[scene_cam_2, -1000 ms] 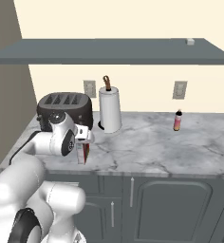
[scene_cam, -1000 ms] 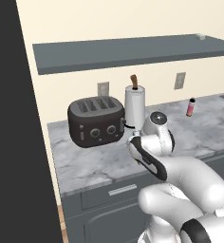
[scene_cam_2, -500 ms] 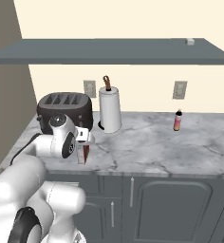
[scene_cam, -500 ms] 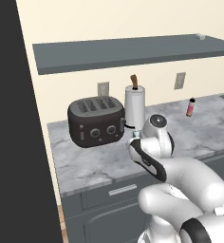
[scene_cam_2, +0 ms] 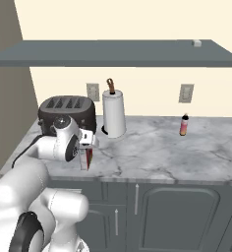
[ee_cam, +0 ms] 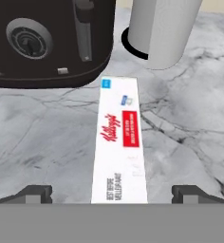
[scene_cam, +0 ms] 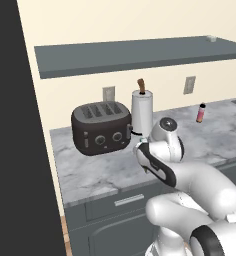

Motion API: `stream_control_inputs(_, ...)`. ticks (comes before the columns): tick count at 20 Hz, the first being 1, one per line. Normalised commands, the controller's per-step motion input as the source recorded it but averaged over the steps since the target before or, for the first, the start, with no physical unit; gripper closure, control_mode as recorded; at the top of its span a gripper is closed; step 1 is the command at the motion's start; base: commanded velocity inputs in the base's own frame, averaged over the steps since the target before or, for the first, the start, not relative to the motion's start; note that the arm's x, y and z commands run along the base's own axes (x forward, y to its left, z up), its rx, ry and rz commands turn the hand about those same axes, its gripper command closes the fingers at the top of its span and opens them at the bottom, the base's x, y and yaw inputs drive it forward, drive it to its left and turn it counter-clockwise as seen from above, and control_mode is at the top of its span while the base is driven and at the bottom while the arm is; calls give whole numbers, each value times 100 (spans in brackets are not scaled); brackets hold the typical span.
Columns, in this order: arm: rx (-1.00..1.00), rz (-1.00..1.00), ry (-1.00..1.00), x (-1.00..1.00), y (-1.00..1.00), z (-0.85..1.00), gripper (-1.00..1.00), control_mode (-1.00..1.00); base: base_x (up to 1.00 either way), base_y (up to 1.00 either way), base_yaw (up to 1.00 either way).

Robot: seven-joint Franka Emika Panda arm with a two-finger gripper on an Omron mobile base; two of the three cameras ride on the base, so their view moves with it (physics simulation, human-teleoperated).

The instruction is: Pick the yogurt and cereal from the counter and place them in the cabinets closest to them.

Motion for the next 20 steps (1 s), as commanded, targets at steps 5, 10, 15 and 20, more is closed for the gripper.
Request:
stream_control_inputs(5, 0, 0, 0, 5, 0, 0, -100, -100, 0, 0, 0)
stream_control_inputs(10, 0, 0, 0, 26, 0, 0, -100, -100, 0, 0, 0)
stream_control_inputs(15, 0, 0, 0, 25, 0, -2, -100, -100, 0, 0, 0)
stream_control_inputs(20, 0, 0, 3, 18, 0, -7, -100, -100, 0, 0, 0)
